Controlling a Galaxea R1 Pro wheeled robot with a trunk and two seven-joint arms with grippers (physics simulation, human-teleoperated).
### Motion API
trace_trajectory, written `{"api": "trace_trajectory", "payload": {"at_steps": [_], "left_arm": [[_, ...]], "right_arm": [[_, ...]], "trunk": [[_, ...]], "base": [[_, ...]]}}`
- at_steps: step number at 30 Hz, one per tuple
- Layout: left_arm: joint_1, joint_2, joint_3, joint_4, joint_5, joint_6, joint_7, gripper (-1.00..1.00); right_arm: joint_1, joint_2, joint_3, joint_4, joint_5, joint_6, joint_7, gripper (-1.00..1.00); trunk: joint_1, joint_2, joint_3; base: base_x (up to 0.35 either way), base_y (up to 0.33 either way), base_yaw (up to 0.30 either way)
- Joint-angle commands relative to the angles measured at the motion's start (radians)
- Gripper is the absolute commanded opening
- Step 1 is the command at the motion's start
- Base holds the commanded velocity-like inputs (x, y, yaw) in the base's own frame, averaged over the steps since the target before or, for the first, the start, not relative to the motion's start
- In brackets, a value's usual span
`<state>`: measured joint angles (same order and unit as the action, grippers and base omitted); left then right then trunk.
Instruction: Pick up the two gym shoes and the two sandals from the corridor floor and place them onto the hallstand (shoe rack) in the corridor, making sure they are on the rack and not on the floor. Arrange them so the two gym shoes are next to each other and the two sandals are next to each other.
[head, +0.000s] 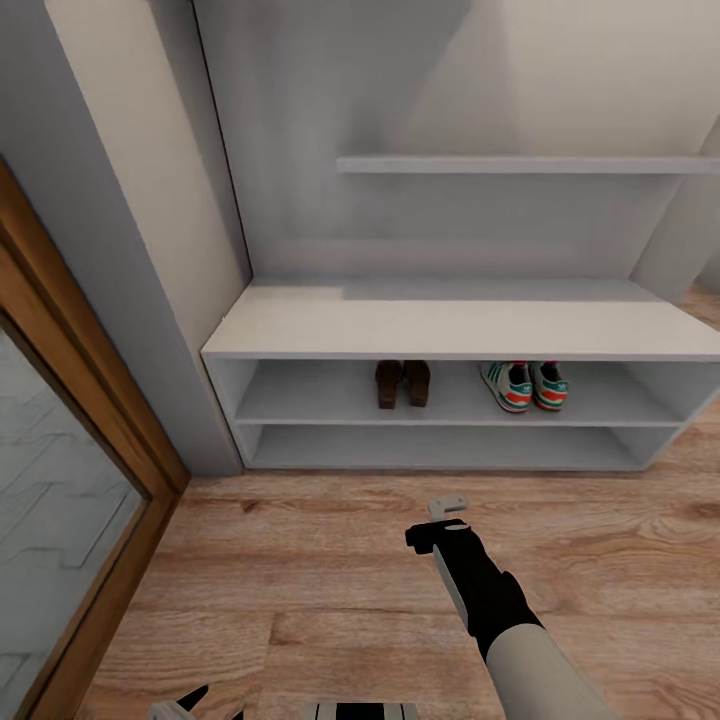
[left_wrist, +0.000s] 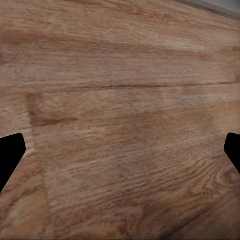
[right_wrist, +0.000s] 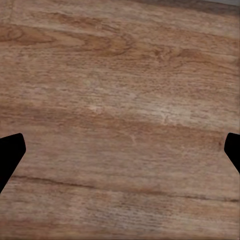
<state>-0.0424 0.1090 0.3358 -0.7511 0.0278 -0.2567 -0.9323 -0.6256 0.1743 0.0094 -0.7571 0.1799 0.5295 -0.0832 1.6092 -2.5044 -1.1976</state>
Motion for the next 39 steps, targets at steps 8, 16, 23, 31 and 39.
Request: {"api": "trace_trajectory", "payload": {"at_steps": [8,16,23,31,39], "left_arm": [[0.000,0.002,0.002,0.001,0.005,-0.002,-0.005,1.00],[0.000,0.003,0.003,0.001,0.006,-0.003,-0.004,1.00],[-0.001,0.003,0.003,0.002,0.005,-0.001,-0.003,1.00],[0.000,0.006,0.004,0.009,0.003,-0.001,0.002,1.00],[-0.001,0.008,0.006,0.013,0.002,-0.001,0.005,1.00]], "right_arm": [[0.000,0.000,0.001,-0.002,0.005,0.006,-0.001,1.00],[0.000,0.000,0.001,-0.003,0.005,0.005,-0.001,1.00],[0.001,0.000,0.001,-0.001,0.005,0.003,0.000,1.00],[0.004,0.000,0.000,0.054,0.004,-0.036,0.005,1.00],[0.004,0.000,0.000,0.256,0.006,-0.266,0.117,1.00]], "trunk": [[0.000,0.000,-0.001],[-0.004,0.002,0.030],[-0.007,0.003,0.057],[-0.021,0.025,0.086],[-0.051,0.081,0.111]], "base": [[-0.006,-0.001,0.000],[0.000,0.000,0.000],[0.000,0.000,0.000],[0.000,0.000,0.000],[0.000,0.000,0.000]]}}
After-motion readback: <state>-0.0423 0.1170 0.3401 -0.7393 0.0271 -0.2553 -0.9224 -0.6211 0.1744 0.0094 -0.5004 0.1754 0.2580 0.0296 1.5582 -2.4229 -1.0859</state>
